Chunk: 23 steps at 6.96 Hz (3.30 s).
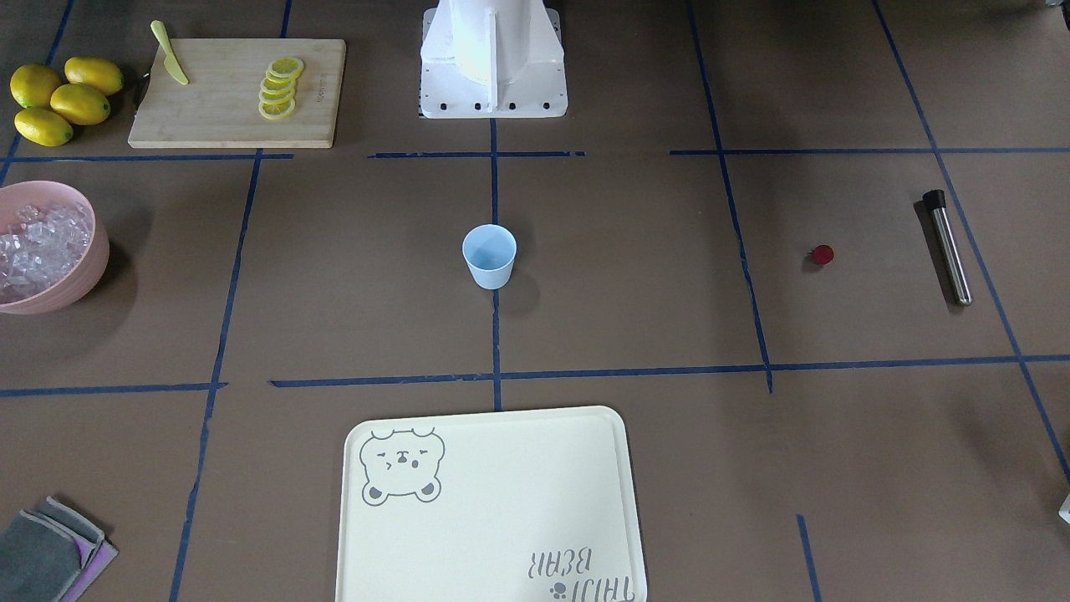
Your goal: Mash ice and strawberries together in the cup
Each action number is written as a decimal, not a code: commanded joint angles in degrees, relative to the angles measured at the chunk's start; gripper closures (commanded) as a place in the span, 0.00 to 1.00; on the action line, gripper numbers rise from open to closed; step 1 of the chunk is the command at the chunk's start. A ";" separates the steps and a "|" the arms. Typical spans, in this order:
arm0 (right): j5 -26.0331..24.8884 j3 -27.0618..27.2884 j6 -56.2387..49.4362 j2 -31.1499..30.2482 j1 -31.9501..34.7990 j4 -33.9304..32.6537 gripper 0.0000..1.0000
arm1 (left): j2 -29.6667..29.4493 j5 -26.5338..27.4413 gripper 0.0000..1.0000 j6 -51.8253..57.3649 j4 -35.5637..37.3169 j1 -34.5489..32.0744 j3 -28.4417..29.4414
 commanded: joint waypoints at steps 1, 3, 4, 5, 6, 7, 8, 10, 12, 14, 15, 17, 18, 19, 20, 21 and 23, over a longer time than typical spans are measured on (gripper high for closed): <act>0.06 -0.12 0.07 0.06 -0.07 0.00 0.00 | 0.06 0.06 0.00 0.01 -0.11 0.01 0.01; 0.15 -0.12 0.07 0.32 -0.07 0.00 0.00 | 0.06 -0.30 0.00 0.09 -0.20 0.01 0.01; 0.33 -0.21 -0.02 0.41 -0.07 0.09 0.00 | 0.15 -0.30 0.00 0.09 -0.12 0.01 0.09; 0.33 0.23 -0.02 0.50 -0.07 0.09 0.00 | 0.15 -0.30 0.00 0.01 -0.38 0.01 0.09; 0.42 0.58 -0.02 0.50 -0.07 0.44 0.00 | 0.24 -0.30 0.00 0.01 -0.38 0.01 0.18; 0.50 0.15 0.07 0.07 -0.07 4.09 0.00 | 0.15 -0.30 0.00 0.18 -0.47 0.01 -0.08; 0.77 0.23 0.15 -0.29 -0.07 5.61 0.00 | 0.93 -0.38 0.00 0.18 -0.55 0.01 -0.78; 3.74 3.98 1.72 -2.29 -1.55 5.71 0.00 | 1.03 -0.38 0.00 0.27 -0.55 0.09 -0.78; 3.49 10.74 19.85 -6.07 -7.68 5.89 0.02 | 1.12 -0.38 0.00 0.44 -0.55 0.09 -1.14; 3.06 12.53 36.07 -7.84 -11.30 11.64 0.08 | 1.64 -0.38 0.00 0.45 -0.64 0.09 -1.32; 0.96 12.36 46.28 -10.89 -14.63 19.52 0.09 | 1.64 -0.38 0.00 0.36 -0.64 0.09 -1.84; -0.46 12.45 58.91 -12.24 -17.90 24.78 0.08 | 1.64 -0.38 0.00 0.36 -0.64 0.09 -1.84; -1.77 12.71 65.48 -12.07 -20.00 25.48 0.07 | 1.64 -0.38 0.00 0.36 -0.64 0.09 -1.93; -5.87 12.71 72.16 -12.59 -23.59 29.84 0.07 | 1.64 -0.38 0.00 0.27 -0.64 0.09 -2.10; -5.65 12.71 72.92 -13.03 -23.62 30.49 0.08 | 1.64 -0.38 0.00 0.27 -0.64 0.09 -2.10; -5.82 12.71 74.32 -12.95 -24.58 30.50 0.08 | 1.64 -0.38 0.00 0.27 -0.64 0.09 -2.10; -6.18 12.71 77.13 -12.60 -26.78 30.50 0.10 | 1.64 -0.38 0.00 0.27 -0.64 0.09 -2.19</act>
